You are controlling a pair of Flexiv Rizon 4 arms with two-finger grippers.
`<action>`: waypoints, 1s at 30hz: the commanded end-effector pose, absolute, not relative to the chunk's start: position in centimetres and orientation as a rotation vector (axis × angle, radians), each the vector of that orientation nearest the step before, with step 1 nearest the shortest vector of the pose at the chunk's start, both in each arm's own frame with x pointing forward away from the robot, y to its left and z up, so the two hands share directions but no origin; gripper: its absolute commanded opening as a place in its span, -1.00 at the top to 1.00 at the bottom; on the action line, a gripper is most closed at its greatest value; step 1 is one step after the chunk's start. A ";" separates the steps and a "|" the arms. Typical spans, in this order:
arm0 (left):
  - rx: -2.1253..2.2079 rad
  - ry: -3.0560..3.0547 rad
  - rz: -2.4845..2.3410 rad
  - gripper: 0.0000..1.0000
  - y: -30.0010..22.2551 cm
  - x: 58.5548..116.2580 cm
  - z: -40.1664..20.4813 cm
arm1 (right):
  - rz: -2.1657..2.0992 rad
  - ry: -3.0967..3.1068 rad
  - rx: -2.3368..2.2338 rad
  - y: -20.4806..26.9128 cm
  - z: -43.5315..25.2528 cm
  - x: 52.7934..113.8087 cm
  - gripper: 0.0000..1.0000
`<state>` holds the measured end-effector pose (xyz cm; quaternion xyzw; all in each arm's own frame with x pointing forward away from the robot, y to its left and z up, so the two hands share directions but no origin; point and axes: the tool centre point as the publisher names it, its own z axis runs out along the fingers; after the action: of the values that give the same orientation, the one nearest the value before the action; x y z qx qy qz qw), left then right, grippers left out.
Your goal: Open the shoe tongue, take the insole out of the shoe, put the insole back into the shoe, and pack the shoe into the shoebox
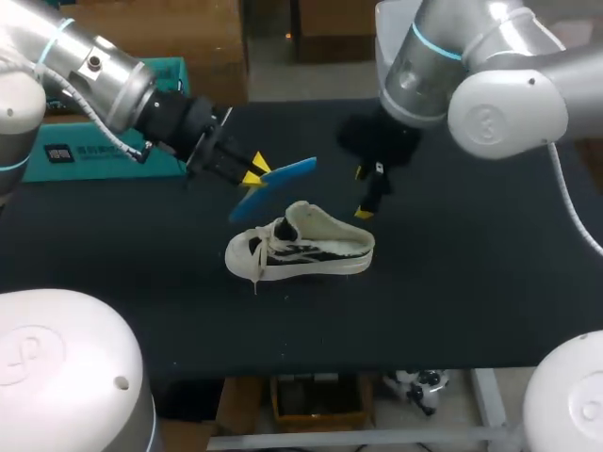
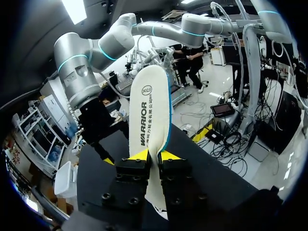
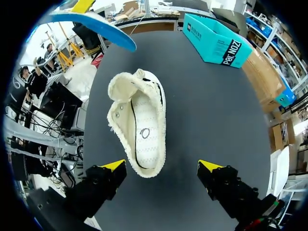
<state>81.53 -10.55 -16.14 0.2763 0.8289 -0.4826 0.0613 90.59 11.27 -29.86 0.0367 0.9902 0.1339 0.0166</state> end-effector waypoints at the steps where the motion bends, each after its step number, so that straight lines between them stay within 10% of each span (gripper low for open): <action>1: 0.754 2.474 -1.458 1.00 -8.6 80.7 -16.4 | 0.189 3.098 0.098 13.1 -30.4 90.7 -1.00; 30: 0.511 2.499 -1.399 1.00 0.5 78.6 -20.1 | 0.096 3.209 -0.055 20.1 -35.0 91.7 -0.91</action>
<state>78.78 0.47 -19.75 0.1822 0.8561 -0.4730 0.1010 91.27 19.55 -34.62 -0.0168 0.9980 0.0533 -0.0299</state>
